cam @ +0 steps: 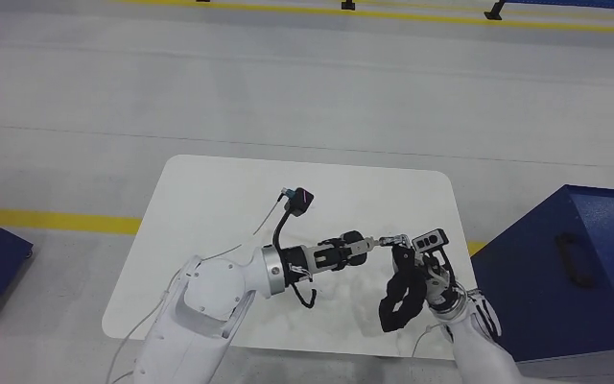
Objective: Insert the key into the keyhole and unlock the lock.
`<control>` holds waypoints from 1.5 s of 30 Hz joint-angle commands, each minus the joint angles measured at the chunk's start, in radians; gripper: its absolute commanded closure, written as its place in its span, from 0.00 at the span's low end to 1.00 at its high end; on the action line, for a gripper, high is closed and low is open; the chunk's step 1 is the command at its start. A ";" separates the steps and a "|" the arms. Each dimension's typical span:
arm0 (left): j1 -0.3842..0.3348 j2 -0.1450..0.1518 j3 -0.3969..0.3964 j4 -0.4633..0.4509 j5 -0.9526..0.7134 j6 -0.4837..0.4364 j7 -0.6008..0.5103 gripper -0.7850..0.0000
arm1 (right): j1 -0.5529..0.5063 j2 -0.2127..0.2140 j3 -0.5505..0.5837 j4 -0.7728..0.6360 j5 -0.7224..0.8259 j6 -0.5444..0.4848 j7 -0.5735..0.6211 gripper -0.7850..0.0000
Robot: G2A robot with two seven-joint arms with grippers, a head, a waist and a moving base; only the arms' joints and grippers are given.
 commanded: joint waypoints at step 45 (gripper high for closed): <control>0.006 0.058 0.075 -0.070 0.250 -0.252 -0.006 1.00 | -0.007 0.063 0.008 -0.021 0.144 0.592 0.018 1.00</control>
